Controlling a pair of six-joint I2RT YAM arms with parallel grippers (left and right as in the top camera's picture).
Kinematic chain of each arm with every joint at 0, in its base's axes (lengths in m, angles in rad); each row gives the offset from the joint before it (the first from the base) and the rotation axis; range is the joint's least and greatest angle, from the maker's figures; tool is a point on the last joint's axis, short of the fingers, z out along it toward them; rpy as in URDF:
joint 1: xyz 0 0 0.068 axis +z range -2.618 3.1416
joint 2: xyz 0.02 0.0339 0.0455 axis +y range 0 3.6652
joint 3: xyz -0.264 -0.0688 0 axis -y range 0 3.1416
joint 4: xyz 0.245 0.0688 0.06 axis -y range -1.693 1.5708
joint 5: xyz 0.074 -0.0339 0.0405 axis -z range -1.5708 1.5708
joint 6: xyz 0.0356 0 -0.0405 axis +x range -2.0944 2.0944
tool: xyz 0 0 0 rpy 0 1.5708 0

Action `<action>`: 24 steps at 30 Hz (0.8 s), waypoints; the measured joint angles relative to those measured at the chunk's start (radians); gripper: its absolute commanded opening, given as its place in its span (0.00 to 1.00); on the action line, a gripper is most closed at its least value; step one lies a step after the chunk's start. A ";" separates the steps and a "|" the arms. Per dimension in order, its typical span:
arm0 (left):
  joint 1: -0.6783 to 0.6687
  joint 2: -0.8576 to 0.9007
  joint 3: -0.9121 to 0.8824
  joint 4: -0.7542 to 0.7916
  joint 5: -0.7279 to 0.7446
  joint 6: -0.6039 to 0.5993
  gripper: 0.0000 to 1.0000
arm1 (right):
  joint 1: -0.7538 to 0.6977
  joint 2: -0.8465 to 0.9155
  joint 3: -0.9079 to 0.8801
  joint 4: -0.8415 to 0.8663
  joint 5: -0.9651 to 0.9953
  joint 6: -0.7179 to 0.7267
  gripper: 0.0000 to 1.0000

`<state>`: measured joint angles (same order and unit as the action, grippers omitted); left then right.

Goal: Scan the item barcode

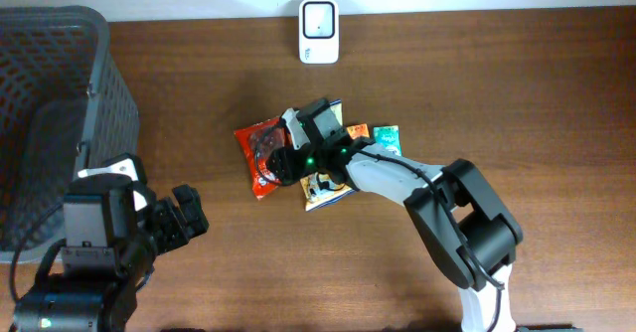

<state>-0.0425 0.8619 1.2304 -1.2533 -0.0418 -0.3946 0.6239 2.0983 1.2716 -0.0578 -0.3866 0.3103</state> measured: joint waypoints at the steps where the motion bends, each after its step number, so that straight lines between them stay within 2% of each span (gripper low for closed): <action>1: 0.000 0.000 0.000 0.000 0.000 0.000 0.99 | 0.001 0.003 0.000 -0.001 0.002 0.000 0.34; 3: 0.000 0.000 0.000 0.000 0.000 0.000 0.99 | 0.001 0.003 0.001 -0.001 0.003 0.019 0.13; 4: 0.000 0.000 0.000 0.000 0.000 0.000 0.99 | 0.000 0.003 0.007 -0.016 0.001 0.035 0.10; 11: 0.000 0.000 0.000 0.000 0.000 0.000 0.99 | -0.060 -0.043 0.044 -0.203 -0.022 0.061 0.08; 14: 0.000 0.000 0.000 0.000 0.000 0.000 0.99 | -0.095 -0.065 0.048 -0.222 -0.107 0.071 0.04; 20: 0.000 0.000 0.000 0.000 0.000 0.000 0.99 | -0.161 -0.067 0.055 -0.227 -0.315 0.145 0.04; 24: 0.000 0.000 0.000 0.000 0.000 0.000 0.99 | -0.211 -0.067 0.062 -0.317 -0.420 0.162 0.04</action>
<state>-0.0425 0.8619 1.2304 -1.2533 -0.0418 -0.3946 0.4126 2.0315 1.3334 -0.3748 -0.8070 0.4721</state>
